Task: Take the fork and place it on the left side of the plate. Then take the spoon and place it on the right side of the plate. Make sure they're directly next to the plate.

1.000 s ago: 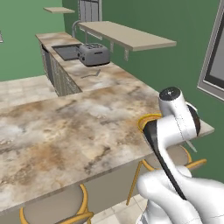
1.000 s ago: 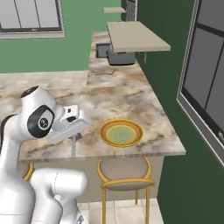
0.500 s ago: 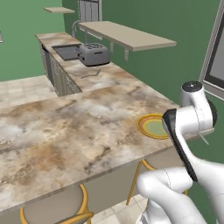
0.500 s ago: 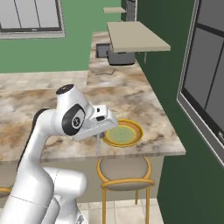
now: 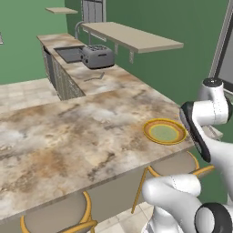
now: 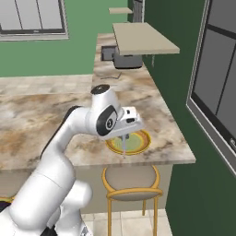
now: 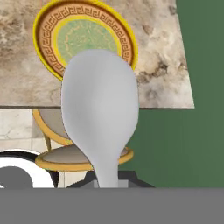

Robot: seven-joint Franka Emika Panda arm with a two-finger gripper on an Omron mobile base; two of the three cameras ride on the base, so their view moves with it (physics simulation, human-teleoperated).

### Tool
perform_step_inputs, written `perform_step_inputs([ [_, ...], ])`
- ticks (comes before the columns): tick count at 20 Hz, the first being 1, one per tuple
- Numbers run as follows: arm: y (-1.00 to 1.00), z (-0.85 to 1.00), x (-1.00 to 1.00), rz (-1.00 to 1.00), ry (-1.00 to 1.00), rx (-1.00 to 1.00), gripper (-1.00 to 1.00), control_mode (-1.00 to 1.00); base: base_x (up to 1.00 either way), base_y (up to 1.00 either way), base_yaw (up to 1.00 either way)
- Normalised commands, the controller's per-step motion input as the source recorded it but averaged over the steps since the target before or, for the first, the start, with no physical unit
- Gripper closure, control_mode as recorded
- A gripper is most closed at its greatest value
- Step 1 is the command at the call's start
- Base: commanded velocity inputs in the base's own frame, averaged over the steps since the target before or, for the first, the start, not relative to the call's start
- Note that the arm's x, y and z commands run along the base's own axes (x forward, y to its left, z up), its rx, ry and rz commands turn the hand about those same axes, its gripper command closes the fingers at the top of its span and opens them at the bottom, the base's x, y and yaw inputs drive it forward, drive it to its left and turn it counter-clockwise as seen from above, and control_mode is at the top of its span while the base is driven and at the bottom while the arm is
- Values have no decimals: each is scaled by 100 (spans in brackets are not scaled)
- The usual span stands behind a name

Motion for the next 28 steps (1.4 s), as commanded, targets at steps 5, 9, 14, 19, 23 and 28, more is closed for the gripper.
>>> perform_step_inputs([
  [5, -50, -6, 56, 0, 0, 8, 100, -100, 0, 0, 0],
  [9, -33, -9, 65, 0, 0, 3, 100, -100, 0, 0, 0],
  [14, -5, -9, 59, 0, 0, 0, 100, -100, 0, 0, 0],
  [19, -2, -17, 42, 0, 4, 2, 100, -100, 0, 0, 0],
  [23, -26, -30, 35, 0, 1, 4, 100, -100, 0, 0, 0],
  [28, -31, -29, 30, 0, 0, 6, 100, -100, 0, 0, 0],
])
